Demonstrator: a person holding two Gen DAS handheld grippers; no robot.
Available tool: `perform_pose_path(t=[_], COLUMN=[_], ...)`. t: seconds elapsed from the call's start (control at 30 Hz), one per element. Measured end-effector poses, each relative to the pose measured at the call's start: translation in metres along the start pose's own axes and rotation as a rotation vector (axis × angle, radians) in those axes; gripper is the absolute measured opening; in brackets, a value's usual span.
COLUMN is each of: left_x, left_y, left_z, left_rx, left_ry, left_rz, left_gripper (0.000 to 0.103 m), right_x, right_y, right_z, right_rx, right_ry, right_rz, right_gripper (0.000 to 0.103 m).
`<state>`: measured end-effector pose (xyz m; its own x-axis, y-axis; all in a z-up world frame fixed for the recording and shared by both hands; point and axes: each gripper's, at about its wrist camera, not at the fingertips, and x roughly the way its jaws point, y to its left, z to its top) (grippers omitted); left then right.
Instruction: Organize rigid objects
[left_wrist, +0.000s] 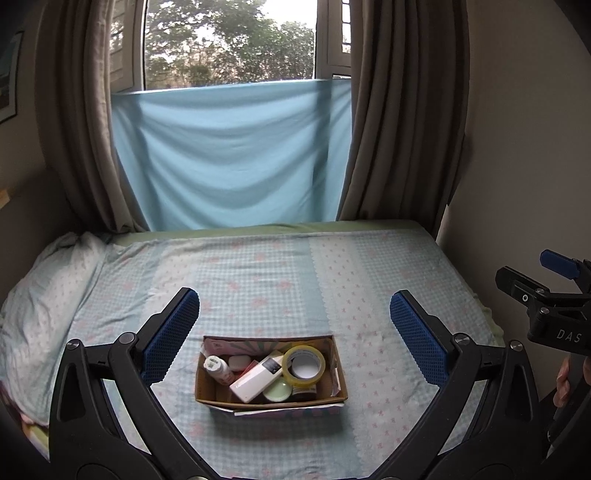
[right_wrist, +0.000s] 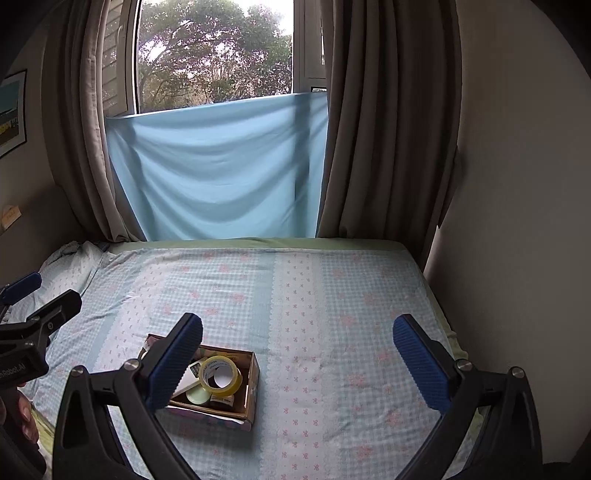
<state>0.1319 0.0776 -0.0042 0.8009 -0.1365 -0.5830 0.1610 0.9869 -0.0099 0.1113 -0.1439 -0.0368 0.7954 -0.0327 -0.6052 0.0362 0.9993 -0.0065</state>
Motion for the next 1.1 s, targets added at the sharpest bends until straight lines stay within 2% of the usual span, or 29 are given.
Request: perform_pose_path(t=[1.1], left_x=[0.0061], left_y=[-0.0066], left_z=[-0.0073], left_rx=[0.001], left_ry=[0.012], left_rz=[-0.032], left_gripper=[0.103], right_x=[-0.0009], right_y=[-0.0047], right_z=[0.0031], right_rx=[0.030], right_ry=[0.004], right_rz=[-0.043], right_gripper=[0.103])
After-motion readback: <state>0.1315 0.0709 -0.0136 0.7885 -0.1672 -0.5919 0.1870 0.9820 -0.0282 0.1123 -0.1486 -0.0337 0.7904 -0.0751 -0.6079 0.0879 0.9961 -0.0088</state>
